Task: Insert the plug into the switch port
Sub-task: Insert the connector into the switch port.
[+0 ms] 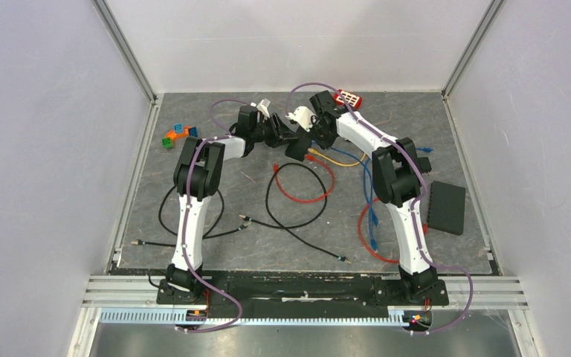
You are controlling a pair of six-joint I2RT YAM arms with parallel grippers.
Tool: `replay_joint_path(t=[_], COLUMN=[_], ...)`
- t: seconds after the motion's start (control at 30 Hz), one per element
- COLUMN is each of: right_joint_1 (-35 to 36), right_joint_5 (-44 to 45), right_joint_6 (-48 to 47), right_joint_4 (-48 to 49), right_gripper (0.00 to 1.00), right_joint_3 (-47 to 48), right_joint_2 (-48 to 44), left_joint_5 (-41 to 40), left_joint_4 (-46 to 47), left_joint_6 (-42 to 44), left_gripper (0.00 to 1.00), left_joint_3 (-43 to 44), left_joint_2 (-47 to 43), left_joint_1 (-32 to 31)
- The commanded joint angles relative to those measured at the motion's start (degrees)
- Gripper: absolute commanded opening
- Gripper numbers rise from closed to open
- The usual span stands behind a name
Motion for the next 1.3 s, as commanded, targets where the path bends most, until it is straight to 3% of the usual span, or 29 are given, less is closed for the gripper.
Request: replay_joint_path(t=[0.0,0.93,1.27], right_joint_1=[-0.26,-0.18,-0.22], right_joint_5=[-0.46,-0.60,-2.06], right_joint_6=[-0.32,-0.84,0.50], right_joint_4=[-0.45,1.27,8.86], right_gripper=[0.00,0.00,0.00], right_joint_3=[0.77,0.91,-4.03], right_joint_2=[-0.86,3.14,0.21], left_joint_5=[1.19,2.07,2.25], left_joint_4=[-2.61,0.57,0.57], left_joint_6=[1.88,-1.24,-1.37], left_gripper=[0.49,0.48,0.48], left_joint_3=[0.45,-0.52,-0.52], left_joint_2=[-2.04,-1.46,-1.03], left_joint_1=[-0.87,-1.15,-1.39])
